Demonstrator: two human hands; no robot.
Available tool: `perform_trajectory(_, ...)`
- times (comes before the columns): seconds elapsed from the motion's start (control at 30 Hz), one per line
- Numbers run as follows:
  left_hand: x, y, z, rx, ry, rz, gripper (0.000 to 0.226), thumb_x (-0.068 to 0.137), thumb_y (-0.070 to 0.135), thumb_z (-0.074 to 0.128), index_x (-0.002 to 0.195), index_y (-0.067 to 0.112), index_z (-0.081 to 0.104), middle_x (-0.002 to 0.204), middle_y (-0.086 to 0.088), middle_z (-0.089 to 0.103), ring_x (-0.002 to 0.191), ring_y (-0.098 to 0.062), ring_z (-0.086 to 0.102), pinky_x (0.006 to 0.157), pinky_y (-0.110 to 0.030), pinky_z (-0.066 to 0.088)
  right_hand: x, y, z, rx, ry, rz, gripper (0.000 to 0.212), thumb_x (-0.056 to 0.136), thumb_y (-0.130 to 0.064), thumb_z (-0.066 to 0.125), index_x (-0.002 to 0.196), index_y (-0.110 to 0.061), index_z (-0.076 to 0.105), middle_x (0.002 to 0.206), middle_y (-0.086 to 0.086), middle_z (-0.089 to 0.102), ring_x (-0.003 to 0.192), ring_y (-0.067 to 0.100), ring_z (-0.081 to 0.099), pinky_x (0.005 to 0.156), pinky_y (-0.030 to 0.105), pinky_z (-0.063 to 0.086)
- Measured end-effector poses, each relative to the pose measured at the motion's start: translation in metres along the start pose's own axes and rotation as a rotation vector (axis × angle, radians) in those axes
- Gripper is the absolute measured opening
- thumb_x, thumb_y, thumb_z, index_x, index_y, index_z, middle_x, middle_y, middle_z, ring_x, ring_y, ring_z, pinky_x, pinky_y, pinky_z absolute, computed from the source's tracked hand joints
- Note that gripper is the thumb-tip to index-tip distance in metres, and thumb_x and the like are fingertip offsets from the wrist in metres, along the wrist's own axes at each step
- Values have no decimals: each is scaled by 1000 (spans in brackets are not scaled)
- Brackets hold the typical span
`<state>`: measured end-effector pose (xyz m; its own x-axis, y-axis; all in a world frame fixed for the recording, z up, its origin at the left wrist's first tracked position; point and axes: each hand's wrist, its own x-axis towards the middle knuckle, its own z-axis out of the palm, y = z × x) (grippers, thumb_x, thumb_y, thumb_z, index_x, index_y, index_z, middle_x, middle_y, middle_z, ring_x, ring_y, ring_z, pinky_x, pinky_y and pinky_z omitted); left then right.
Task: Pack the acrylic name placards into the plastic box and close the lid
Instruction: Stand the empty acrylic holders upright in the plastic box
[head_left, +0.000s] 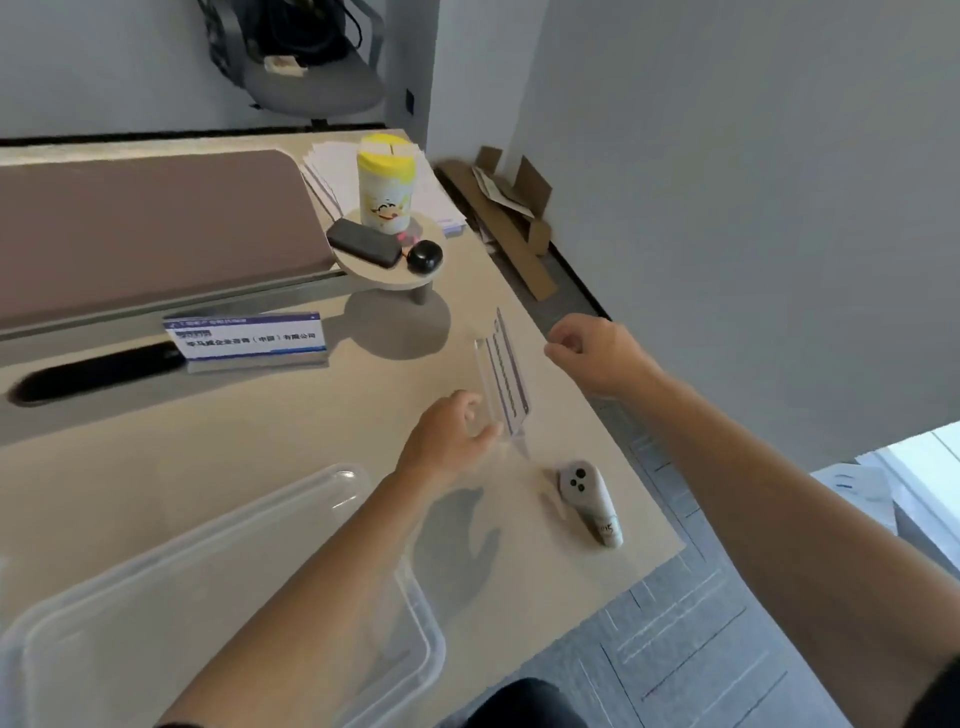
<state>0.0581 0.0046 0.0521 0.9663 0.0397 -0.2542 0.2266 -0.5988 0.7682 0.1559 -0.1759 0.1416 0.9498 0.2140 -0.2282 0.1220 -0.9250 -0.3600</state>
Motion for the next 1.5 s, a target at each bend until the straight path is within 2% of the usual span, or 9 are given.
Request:
perform_trajectory(0.2, 51, 19, 61, 15, 42, -159, 63, 87, 56, 51, 136, 18, 43, 128, -6, 52, 116, -24, 54, 92, -35, 46, 113, 30, 25, -25, -145, -70, 52, 98, -44, 53, 142, -17, 46, 134, 9, 58, 119, 26, 56, 89, 34, 48)
perform_trajectory(0.37, 98, 36, 113, 18, 133, -312, 60, 80, 64, 45, 115, 16, 46, 109, -6, 55, 106, -27, 54, 81, -40, 49, 189, 47, 64, -8, -238, -98, 65, 96, -50, 50, 149, -18, 33, 139, 17, 54, 117, 35, 58, 91, 40, 51)
perform_trajectory(0.5, 120, 48, 132, -9, 173, -479, 59, 86, 49, 53, 133, 17, 40, 121, -6, 54, 111, -27, 56, 88, -40, 49, 220, 55, 87, 40, -325, -187, 66, 97, -51, 49, 151, -19, 32, 146, 16, 49, 124, 34, 55, 89, 35, 44)
perform_trajectory(0.73, 136, 54, 145, 89, 261, -556, 40, 96, 16, 44, 136, 13, 41, 112, -13, 64, 103, -35, 62, 81, -38, 48, 230, 60, 110, 159, -378, -243, 46, 95, -47, 46, 135, -23, 42, 107, 16, 66, 90, 29, 66, 77, 35, 50)
perform_trajectory(1.03, 114, 58, 126, 87, 284, -482, 30, 97, 16, 41, 126, 9, 44, 102, -16, 61, 95, -38, 59, 70, -35, 41, 213, 51, 93, 272, -303, -227, 34, 89, -48, 52, 117, -29, 48, 95, 12, 69, 78, 23, 69, 61, 29, 51)
perform_trajectory(1.17, 82, 65, 95, 82, 320, -428, 33, 97, 20, 43, 128, 10, 44, 99, -13, 62, 81, -30, 58, 64, -33, 42, 181, 25, 71, 344, -420, -233, 74, 87, -65, 55, 143, -25, 31, 121, 7, 58, 107, 25, 62, 87, 40, 50)
perform_trajectory(1.27, 48, 64, 65, 59, 357, -394, 33, 97, 23, 45, 128, 13, 44, 103, -12, 63, 83, -29, 61, 65, -34, 48, 142, -4, 55, 428, -511, -191, 98, 72, -79, 61, 150, -43, 14, 152, 7, 31, 133, 34, 42, 105, 54, 43)
perform_trajectory(1.4, -6, 53, 22, 32, 391, -337, 33, 98, 25, 45, 130, 16, 45, 111, -11, 65, 91, -30, 65, 78, -40, 56, 90, -47, 40, 594, -561, -140, 88, 76, -71, 65, 147, -59, 14, 162, 0, 13, 141, 39, 31, 105, 65, 39)
perform_trajectory(1.5, -50, 48, -8, 29, 427, -300, 34, 100, 23, 43, 132, 16, 45, 108, -10, 65, 84, -25, 62, 69, -33, 49, 51, -84, 38, 731, -637, -119, 81, 85, -57, 67, 146, -60, 14, 163, 1, 19, 139, 46, 33, 104, 68, 37)
